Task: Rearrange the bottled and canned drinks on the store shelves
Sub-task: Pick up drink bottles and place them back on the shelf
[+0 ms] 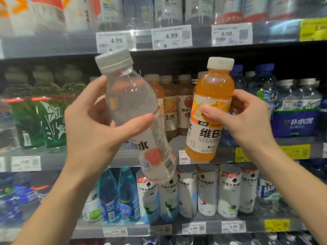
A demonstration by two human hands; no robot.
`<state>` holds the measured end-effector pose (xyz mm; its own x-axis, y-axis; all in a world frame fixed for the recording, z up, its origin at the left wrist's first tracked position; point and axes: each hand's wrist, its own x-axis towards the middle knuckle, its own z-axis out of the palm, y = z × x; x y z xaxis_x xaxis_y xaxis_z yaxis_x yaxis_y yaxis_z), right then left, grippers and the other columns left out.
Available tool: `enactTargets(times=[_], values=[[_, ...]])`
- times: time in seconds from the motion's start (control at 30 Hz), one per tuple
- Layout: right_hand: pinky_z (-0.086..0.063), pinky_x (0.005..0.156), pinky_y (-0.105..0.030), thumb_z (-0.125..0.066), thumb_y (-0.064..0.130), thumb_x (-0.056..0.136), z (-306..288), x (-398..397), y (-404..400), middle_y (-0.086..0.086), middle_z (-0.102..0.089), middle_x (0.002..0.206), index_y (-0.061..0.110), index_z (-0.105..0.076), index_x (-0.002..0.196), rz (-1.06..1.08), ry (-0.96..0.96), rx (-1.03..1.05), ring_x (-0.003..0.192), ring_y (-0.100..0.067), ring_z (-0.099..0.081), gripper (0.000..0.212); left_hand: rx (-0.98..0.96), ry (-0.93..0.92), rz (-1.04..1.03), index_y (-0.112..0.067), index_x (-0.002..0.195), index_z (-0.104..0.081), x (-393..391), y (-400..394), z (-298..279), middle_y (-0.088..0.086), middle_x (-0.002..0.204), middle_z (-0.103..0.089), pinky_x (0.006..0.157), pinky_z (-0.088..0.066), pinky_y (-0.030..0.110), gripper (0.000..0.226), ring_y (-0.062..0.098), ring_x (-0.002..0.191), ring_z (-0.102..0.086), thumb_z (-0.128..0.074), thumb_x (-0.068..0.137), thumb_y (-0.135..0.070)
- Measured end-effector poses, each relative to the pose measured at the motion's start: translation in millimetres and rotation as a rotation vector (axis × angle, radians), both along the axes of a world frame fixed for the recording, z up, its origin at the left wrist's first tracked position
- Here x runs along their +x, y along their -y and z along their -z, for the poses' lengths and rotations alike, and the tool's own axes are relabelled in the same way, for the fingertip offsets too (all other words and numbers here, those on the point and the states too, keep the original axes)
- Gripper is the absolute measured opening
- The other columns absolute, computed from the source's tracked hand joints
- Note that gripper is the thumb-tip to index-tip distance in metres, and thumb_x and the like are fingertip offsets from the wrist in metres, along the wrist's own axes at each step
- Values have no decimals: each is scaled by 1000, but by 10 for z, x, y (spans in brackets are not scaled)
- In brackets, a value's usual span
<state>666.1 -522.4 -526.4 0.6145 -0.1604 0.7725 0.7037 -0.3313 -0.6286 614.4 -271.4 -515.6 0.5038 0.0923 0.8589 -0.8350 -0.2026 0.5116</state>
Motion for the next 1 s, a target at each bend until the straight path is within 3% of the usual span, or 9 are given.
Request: enactTargets(times=[0.13,0.23,0.33,0.47,0.57,0.63,0.73,0.83,1.0], values=[[-55,76,-12,-85,43,67,-71,89,-161,15,-72,101,25,-67,108,27,5,-59,91,5,-69,48,12,-44,5,-23,118,-65,-66,-69,125,-13,102,-77,73,-58,18,70,7,92,-74,-91,53,-23],[-53,76,-9,-87,42,69,-103,175,-295,17,-69,102,23,-64,113,74,22,-92,92,7,-66,53,8,-77,-11,-18,125,-65,-64,-145,206,-6,107,-77,77,-58,21,79,12,98,-74,-95,52,-31],[-56,80,-17,-86,45,69,-103,286,-421,13,-68,106,22,-63,117,124,11,-111,96,3,-65,57,6,-108,-25,-16,121,-68,-86,-192,258,-6,106,-77,76,-58,20,73,12,97,-74,-96,54,-28],[-57,91,-39,-86,48,70,-70,430,-536,11,-67,109,25,-62,119,195,-21,-100,103,-10,-65,60,-12,-130,-16,-23,110,-70,-145,-248,310,-11,100,-77,73,-58,18,62,8,92,-74,-87,50,-23],[-53,89,-29,-85,43,74,-57,494,-612,13,-62,108,25,-61,120,193,-58,-115,103,-10,-62,55,-25,-145,-10,-23,110,-70,-167,-297,346,-12,100,-77,73,-57,16,61,7,92,-74,-86,51,-18],[-48,82,-20,-85,38,77,-35,515,-656,12,-63,105,25,-61,115,180,-96,-129,97,-5,-60,46,-17,-148,-25,-24,111,-70,-190,-325,370,-13,101,-77,74,-57,16,64,6,93,-73,-87,50,-18],[-55,83,-29,-84,42,76,8,546,-724,11,-69,97,23,-66,99,206,-117,-149,91,-6,-64,35,-20,-158,-47,-26,111,-70,-218,-360,393,-15,101,-77,74,-56,14,64,4,92,-73,-87,49,-22],[-58,83,-37,-83,50,74,26,602,-791,9,-71,89,21,-70,94,260,-108,-143,86,-8,-66,38,-23,-165,-46,-25,109,-70,-221,-374,405,-18,98,-76,71,-55,12,63,2,90,-73,-87,49,-17],[-58,88,-40,-85,44,75,28,687,-867,5,-66,106,19,-54,120,280,-150,-60,97,-15,-65,60,-31,-171,-48,-25,110,-70,-211,-375,432,-17,98,-77,70,-55,11,64,1,89,-72,-88,50,-13]])
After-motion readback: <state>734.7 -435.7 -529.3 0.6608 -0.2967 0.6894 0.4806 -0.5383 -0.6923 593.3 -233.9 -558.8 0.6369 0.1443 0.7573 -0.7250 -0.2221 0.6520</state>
